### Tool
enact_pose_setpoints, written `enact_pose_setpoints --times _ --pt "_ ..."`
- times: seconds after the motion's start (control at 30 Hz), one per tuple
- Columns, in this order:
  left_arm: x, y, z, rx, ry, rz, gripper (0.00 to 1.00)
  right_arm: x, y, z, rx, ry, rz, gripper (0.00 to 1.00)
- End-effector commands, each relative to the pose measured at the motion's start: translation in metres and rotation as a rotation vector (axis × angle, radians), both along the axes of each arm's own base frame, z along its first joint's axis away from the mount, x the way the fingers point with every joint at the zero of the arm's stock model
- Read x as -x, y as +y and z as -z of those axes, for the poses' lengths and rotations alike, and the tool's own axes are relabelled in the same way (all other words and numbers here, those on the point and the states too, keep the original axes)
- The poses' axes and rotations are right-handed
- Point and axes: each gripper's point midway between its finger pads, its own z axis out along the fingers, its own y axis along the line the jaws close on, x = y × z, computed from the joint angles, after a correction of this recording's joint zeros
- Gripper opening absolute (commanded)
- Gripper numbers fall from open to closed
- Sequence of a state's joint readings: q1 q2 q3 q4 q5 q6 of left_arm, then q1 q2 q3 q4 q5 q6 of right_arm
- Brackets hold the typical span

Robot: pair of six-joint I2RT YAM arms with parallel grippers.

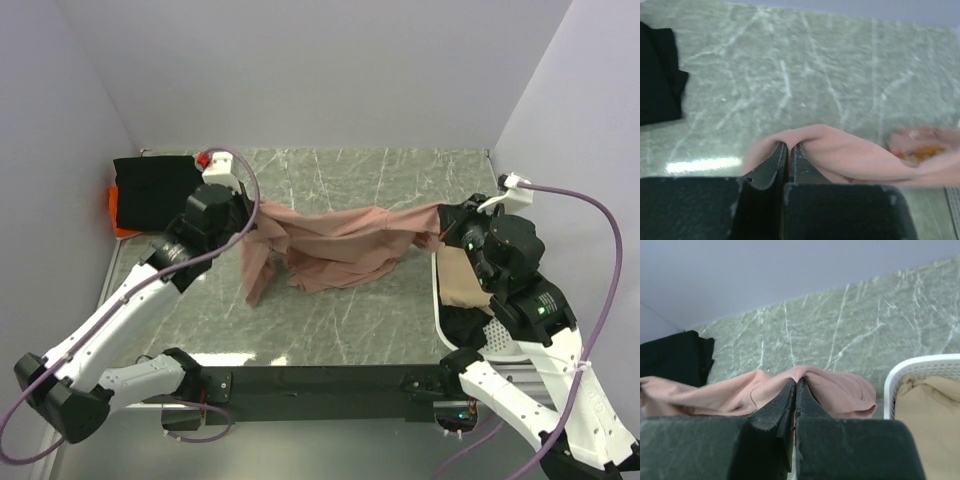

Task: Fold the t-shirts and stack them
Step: Flatten the tshirt out

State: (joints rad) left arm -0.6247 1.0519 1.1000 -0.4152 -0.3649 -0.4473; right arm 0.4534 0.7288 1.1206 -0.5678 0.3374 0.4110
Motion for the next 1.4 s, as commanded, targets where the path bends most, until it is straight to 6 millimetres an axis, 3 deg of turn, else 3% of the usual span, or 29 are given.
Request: enact_pose_setpoints --times 0.0,0.07,0.1,0.2,0.3,0.33,0.37,0.43,0.57,0.67,0.87,1.23,1.37 --pt "-0.043 0.012 0.001 0.010 -0.020 -0.032 0.01 -0.017 0.011 -0.021 -0.010 -0.058 -0.022 0.00" --pt "-0.070 0.030 0.023 -0.026 0.014 -0.125 0.05 -0.033 0.019 -0.007 0.004 -0.019 -0.026 0.00" --pt "-0.079 0.032 0.022 -0.036 -0.002 -0.147 0.30 -0.043 0.024 0.001 0.010 0.007 -0.022 0.00" --pt "-0.096 0.036 0.038 -0.092 0.046 -0.193 0.65 -0.060 0.034 0.021 0.017 0.053 -0.026 0.00" --pt "-0.090 0.026 0.050 -0.078 0.072 -0.173 0.77 -0.071 0.041 0.042 0.022 0.097 -0.030 0.00" --pt "-0.082 0.018 0.043 -0.054 0.047 -0.151 0.78 -0.073 0.042 0.047 0.023 0.106 -0.031 0.00" --pt "-0.072 0.013 0.059 -0.046 0.074 -0.138 0.79 -0.074 0.043 0.055 0.027 0.121 -0.030 0.00" --pt "-0.053 -0.007 0.067 -0.025 0.072 -0.070 0.79 -0.079 0.047 0.065 0.033 0.144 -0.034 0.00" --pt "-0.022 -0.011 0.139 -0.065 0.242 -0.058 0.78 -0.084 0.050 0.080 0.042 0.180 -0.042 0.00" --pt "-0.013 -0.003 0.172 -0.087 0.303 -0.088 0.77 -0.085 0.054 0.087 0.040 0.190 -0.052 0.00" --pt "-0.008 0.003 0.191 -0.086 0.322 -0.117 0.74 -0.084 0.055 0.094 0.039 0.200 -0.060 0.00" --pt "-0.028 -0.008 0.215 -0.134 0.321 -0.100 0.74 -0.082 0.057 0.104 0.043 0.219 -0.076 0.00" --pt "-0.037 -0.011 0.214 -0.143 0.303 -0.101 0.72 -0.079 0.057 0.103 0.040 0.211 -0.083 0.00"
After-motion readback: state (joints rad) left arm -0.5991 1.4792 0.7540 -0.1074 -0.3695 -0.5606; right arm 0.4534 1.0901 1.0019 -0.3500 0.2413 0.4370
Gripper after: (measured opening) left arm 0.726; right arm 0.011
